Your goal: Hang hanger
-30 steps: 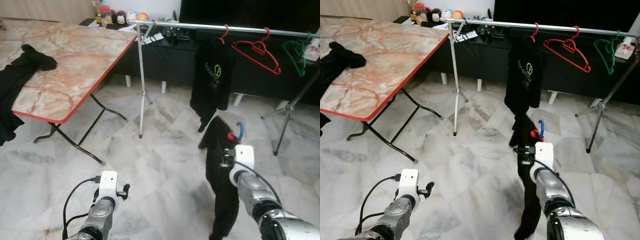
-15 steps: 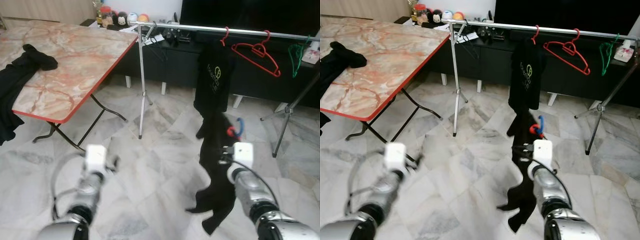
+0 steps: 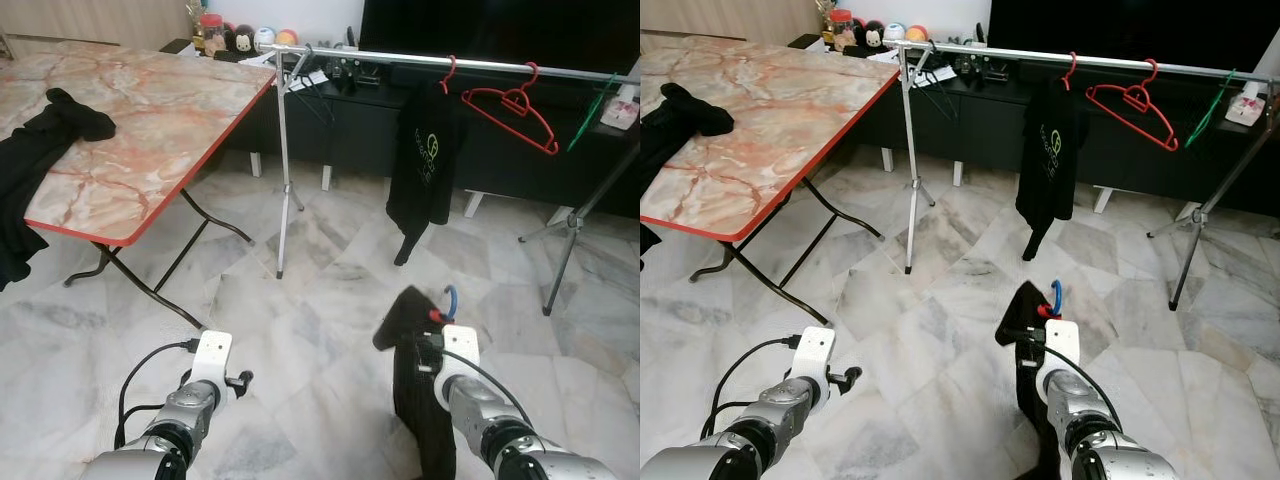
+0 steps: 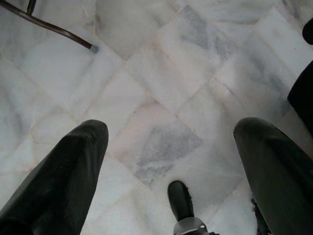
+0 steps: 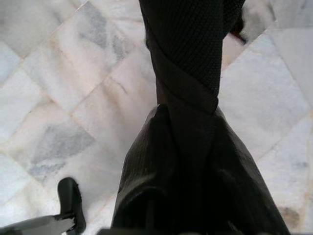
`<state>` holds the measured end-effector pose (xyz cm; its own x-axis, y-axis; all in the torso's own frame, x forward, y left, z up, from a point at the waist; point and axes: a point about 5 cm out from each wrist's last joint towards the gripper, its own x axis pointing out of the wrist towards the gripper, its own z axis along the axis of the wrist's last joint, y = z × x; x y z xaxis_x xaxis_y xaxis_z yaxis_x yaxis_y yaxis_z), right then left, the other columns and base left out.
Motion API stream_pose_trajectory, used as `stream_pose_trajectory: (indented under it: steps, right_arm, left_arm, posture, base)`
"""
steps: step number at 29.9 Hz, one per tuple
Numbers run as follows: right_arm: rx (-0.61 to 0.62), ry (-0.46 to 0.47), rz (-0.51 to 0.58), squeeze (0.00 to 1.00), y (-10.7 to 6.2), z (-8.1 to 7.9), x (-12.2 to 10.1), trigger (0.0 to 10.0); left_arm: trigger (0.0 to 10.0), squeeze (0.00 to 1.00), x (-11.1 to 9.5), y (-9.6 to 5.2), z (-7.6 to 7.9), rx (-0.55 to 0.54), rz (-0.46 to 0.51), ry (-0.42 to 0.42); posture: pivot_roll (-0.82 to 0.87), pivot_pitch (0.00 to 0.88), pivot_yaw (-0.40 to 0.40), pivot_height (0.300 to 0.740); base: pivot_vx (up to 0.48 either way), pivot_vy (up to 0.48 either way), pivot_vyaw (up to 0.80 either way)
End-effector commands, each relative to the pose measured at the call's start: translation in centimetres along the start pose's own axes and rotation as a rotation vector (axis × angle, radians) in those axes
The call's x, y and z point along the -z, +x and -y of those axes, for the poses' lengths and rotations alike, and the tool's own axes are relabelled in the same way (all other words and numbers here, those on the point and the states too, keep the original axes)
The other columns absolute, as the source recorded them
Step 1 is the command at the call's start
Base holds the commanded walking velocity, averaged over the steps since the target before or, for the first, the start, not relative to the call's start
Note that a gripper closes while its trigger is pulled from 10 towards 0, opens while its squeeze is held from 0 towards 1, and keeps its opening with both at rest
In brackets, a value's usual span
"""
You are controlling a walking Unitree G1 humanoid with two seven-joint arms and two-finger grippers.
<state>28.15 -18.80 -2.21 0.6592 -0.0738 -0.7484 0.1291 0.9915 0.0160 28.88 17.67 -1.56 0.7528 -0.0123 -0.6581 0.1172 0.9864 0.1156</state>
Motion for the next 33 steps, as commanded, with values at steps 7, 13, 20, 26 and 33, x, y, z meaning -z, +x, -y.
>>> stream_pose_trajectory:
  steps: [7, 13, 20, 26, 33]
  right_arm:
    - [-0.004, -0.048, -0.01, 0.0, 0.02, -0.75, -0.57, 10.0]
    - [-0.01, -0.054, 0.001, 0.0, 0.02, -1.06, -0.85, 10.0]
    - [-0.001, -0.064, -0.01, 0.0, 0.02, -0.99, -0.65, 10.0]
    - [0.003, -0.063, -0.013, 0.0, 0.02, -0.93, -0.55, 10.0]
    - [0.007, -0.058, -0.012, 0.0, 0.02, -0.9, -0.52, 10.0]
  left_arm:
    - [10.0, 0.0, -0.56, 0.17, 0.9, 0.019, -0.009, -0.037]
    - [10.0, 0.0, -0.92, 0.18, 0.65, 0.024, 0.005, -0.012]
    - [10.0, 0.0, -1.15, 0.18, 0.38, 0.022, 0.012, -0.005]
    - [10.0, 0.0, -1.16, 0.17, 0.32, 0.021, 0.013, -0.002]
    - [10.0, 0.0, -1.18, 0.17, 0.33, 0.023, 0.018, 0.001]
  posture:
    - [-0.08, 0.0, -0.04, 0.74]
    - [-0.09, 0.0, -0.035, 0.74]
    - [-0.09, 0.0, -0.036, 0.74]
    - [-0.09, 0.0, -0.034, 0.74]
    - [-0.09, 0.0, -0.03, 0.74]
  base:
    - [0.0, 0.0, 0.0]
    - [0.0, 0.0, 0.0]
    - [0.0, 0.0, -0.77]
    - [0.0, 0.0, -0.77]
    - [0.0, 0.0, -0.77]
